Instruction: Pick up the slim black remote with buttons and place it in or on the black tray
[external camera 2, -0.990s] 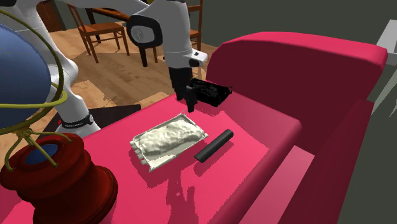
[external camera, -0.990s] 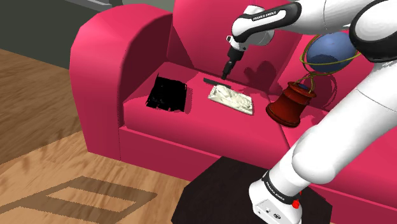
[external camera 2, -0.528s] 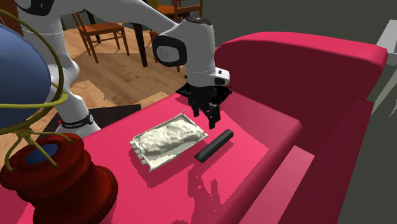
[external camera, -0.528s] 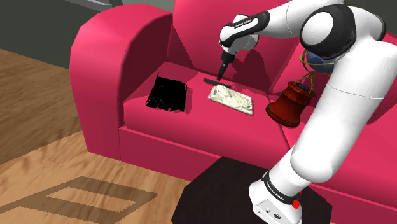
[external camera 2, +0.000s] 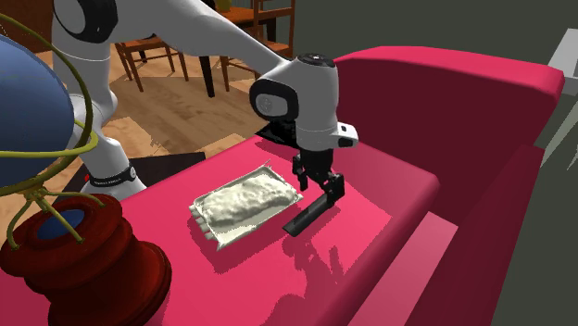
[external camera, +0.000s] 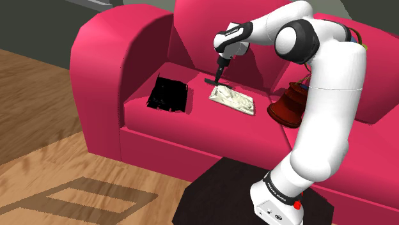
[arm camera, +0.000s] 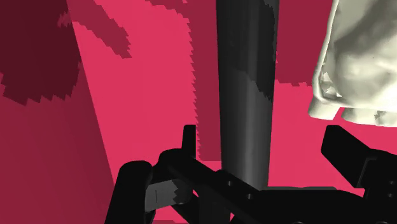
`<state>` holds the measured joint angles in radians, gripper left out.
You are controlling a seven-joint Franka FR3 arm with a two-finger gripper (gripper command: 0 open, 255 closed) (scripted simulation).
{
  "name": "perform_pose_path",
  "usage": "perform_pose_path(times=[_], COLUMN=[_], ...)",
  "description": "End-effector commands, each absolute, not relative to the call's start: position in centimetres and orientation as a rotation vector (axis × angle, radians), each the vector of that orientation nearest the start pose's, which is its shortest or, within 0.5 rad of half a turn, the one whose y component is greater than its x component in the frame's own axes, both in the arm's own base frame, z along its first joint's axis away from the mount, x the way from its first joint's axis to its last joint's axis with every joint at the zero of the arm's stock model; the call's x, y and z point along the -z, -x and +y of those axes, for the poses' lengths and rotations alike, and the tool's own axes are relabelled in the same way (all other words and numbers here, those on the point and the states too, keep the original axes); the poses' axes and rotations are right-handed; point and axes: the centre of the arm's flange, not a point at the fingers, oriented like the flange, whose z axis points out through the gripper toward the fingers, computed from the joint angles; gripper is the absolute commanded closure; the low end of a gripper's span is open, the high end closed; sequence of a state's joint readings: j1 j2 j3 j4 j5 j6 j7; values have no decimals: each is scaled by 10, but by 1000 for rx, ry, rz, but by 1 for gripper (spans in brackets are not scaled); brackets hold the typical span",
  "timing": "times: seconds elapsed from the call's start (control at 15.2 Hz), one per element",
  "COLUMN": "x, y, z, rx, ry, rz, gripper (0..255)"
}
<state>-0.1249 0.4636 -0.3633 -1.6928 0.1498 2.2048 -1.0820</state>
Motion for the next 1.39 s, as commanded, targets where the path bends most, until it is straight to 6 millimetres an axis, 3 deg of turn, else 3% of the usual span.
perform_pose_path(times=[0.0, 0.2, 0.73, 0.79, 1.32], x=[-339, -326, -326, -326, -326], y=[-612, -612, -612, -612, -612], z=[-290, -291, -291, -291, -289], rx=[55, 55, 55, 55, 55], ry=[3101, 3101, 3101, 3101, 3101], rz=[-880, -879, -880, -880, -879], gripper=[0, 0, 0, 255, 255])
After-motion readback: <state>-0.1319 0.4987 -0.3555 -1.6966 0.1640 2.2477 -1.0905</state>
